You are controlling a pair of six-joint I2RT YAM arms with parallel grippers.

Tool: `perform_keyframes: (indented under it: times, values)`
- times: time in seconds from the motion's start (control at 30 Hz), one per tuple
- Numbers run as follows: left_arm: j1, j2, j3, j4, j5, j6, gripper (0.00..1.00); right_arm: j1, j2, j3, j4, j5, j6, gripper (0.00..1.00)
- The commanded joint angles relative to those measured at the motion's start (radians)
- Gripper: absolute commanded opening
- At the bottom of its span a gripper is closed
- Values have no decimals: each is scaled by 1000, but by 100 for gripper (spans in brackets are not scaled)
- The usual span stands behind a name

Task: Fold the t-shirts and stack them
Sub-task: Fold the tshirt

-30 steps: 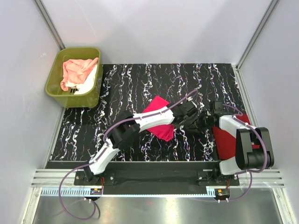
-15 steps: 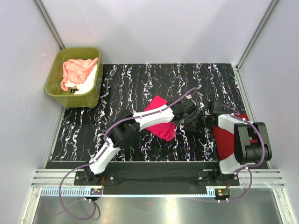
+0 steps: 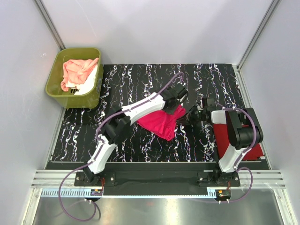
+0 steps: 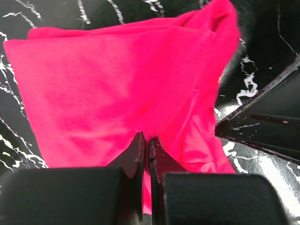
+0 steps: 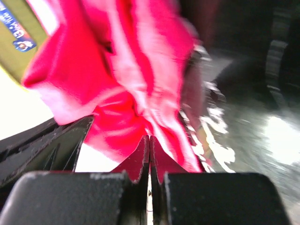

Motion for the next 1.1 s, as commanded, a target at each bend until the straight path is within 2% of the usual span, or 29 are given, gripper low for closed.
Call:
perform_keyframes:
  times: [0.0,0.33,0.43,0.8,1.07]
  values:
    - [29,-69,35,-5,80,-25,0,23,29,60,90,-33,50,0]
    - [53,-74,101,-23,142,-42,0,83,187,131,152,18,70,0]
    - [53,-78,112,-28,154,-43,0,86,215,133,100,67,49,0]
    - [55,-91,129,-26,221,-82,0,100,180,120,-20,220,-6,0]
    - [55,-86,148,-31,267,-114,0,123,178,150,-57,260,-13,0]
